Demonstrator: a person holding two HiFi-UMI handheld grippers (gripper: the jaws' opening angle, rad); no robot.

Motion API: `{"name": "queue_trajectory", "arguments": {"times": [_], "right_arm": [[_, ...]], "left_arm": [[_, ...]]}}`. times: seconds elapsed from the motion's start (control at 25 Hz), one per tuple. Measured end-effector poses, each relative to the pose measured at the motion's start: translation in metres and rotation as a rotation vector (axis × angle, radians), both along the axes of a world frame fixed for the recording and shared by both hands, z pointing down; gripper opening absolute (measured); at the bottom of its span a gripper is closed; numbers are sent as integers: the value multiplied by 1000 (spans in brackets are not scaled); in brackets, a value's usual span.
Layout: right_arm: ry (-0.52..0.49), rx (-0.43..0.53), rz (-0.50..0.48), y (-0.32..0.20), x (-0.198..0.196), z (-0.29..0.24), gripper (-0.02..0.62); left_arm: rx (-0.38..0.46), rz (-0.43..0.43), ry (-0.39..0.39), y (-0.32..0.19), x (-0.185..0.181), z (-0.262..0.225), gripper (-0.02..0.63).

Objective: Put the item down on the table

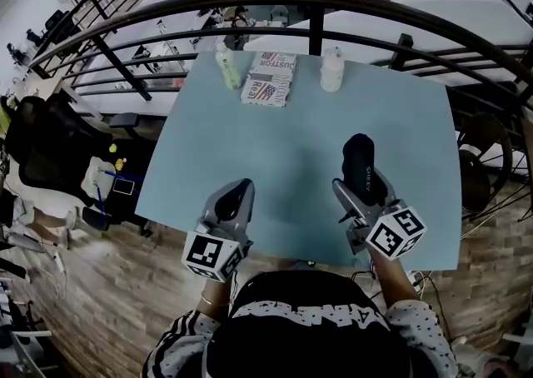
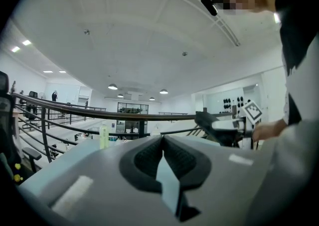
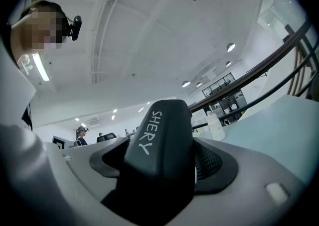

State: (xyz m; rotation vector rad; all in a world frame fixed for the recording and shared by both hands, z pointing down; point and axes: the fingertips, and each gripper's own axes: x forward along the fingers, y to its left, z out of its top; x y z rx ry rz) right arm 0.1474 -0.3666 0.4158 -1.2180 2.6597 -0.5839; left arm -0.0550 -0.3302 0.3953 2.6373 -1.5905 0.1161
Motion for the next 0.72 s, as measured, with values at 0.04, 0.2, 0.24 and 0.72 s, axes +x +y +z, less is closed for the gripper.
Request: {"name": "queue_trajectory", "arguments": {"times": [0.04, 0.2, 0.24, 0.72], "right_arm": [[0, -3, -4, -3, 2, 2, 393], [4, -10, -16, -12, 12, 9, 393], [6, -10, -16, -14, 15, 11, 393], [57, -58, 0, -27, 30, 40, 393]], "left_arm": [[-2, -4, 0, -3, 2, 1, 0], [-9, -9, -3, -11, 14, 9, 0], [-8, -9, -4, -13, 17, 10, 0], [-18, 7, -5, -25, 32, 21, 0]]}}
